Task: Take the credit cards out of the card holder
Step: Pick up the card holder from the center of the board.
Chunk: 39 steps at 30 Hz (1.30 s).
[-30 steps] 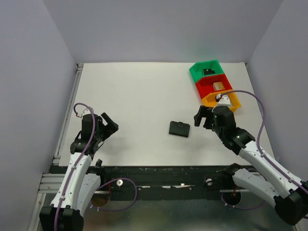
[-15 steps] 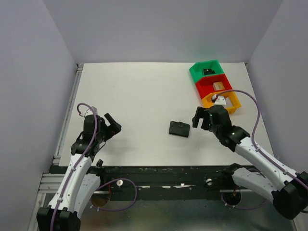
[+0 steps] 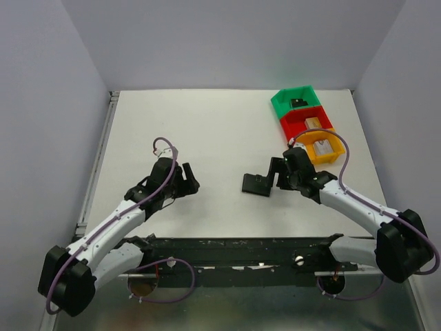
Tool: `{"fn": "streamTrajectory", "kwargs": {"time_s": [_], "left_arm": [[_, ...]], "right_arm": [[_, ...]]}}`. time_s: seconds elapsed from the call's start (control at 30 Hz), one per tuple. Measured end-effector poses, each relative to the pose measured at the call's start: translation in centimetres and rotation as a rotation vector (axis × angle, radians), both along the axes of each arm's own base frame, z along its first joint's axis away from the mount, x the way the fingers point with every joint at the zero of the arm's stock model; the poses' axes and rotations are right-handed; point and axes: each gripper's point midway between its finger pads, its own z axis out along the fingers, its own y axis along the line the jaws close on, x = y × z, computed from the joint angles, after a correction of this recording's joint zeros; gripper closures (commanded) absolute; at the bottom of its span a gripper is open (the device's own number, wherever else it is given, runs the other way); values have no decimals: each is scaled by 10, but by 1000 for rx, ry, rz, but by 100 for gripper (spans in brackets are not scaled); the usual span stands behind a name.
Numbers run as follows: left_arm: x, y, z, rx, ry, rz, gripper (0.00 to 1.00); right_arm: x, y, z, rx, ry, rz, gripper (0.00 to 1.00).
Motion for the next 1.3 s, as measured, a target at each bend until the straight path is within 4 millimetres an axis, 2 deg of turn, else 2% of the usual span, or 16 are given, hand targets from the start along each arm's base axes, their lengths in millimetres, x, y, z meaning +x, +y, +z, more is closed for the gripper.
{"fn": "streamTrajectory", "kwargs": {"time_s": [0.13,0.3,0.37,0.53,0.7,0.93,1.13,1.3], "left_arm": [[8,-30,-5,-20,3,-80,29],[21,-73,4,-78,-44,-180,37],[25,-84,4,-99,-58,-205,39],[35,-107,-3,-118,-40,-251,47],[41,-119,-5,-133,-22,-278,46],[35,-126,-5,-160,-13,-306,46],[26,-122,-18,-162,16,-313,46],[26,-123,-17,-168,13,-314,46]], "right_arm": [[1,4,-6,46,30,-16,18],[2,3,-13,94,56,-37,33],[1,3,-19,113,76,-41,39],[-6,4,-40,146,143,-40,42],[-8,11,-50,178,178,-22,44],[2,16,-53,249,185,-10,53],[6,22,-54,331,178,7,59],[5,27,-53,372,171,34,63]]}}
